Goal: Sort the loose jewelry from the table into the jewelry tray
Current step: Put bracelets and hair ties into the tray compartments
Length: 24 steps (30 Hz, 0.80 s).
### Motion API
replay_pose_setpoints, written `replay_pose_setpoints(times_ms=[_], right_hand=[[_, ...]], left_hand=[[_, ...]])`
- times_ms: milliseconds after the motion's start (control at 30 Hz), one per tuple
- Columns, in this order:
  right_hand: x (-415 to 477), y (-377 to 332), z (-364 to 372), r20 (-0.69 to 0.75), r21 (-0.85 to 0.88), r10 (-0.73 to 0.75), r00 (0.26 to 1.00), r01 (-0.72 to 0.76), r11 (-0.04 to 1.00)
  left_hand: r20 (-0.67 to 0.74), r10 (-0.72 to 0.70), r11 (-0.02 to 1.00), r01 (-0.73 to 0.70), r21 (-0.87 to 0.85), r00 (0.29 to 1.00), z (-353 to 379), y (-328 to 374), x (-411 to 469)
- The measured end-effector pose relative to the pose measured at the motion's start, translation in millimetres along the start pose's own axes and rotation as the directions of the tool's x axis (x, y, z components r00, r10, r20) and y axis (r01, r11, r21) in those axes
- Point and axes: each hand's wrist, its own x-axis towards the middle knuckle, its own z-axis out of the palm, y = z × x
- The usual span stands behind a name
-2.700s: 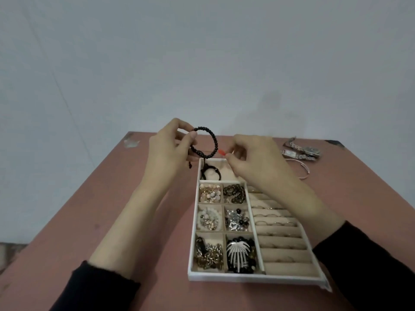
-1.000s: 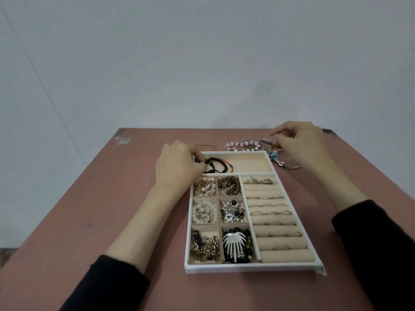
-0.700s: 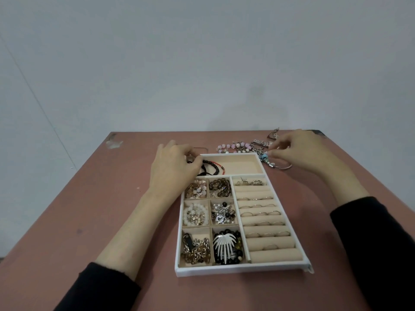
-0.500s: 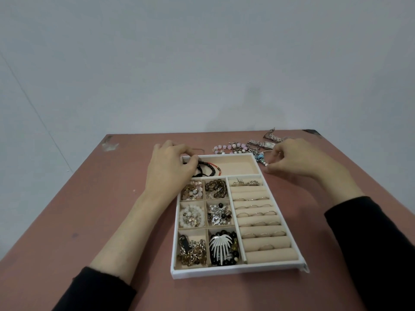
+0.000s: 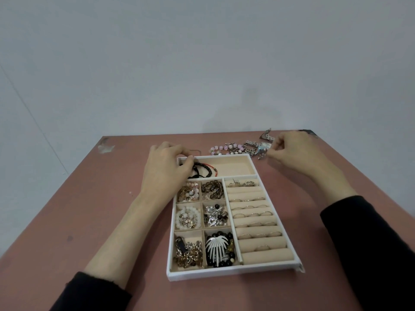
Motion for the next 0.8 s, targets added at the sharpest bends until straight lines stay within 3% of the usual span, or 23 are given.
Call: replay_pose_setpoints(times_ms=[233,300,467,567,800], right_hand=[[11,6,-11,-0.172,0.348,0.109,0.979,-0.043,0.937],[13,4,-10,-0.182,0.493,0.160,0.970,-0.051,0.869],[11,-5,-8,-0.102,0.807,0.237,0.966,-0.059,0.588],[9,-8,-8,-0.090,0.845,0.236,0.967,-0.052,0.533],[10,-7,-6,-0.093,0.840,0.240,0.966,-0.053,0.540]], left_hand=[[-0.005,0.027,0.994,-0.028,-0.105,1.000,-7,11,0],[0.049,0.037,0.988,-0.029,-0.149,0.998,-8,15,5],[0.279,0.193,0.981,-0.195,-0.022,0.941,3,23,41],[0.399,0.244,0.951,-0.299,0.080,0.884,14,29,63],[0.606,0.213,0.913,-0.376,0.155,0.766,30,44,87]])
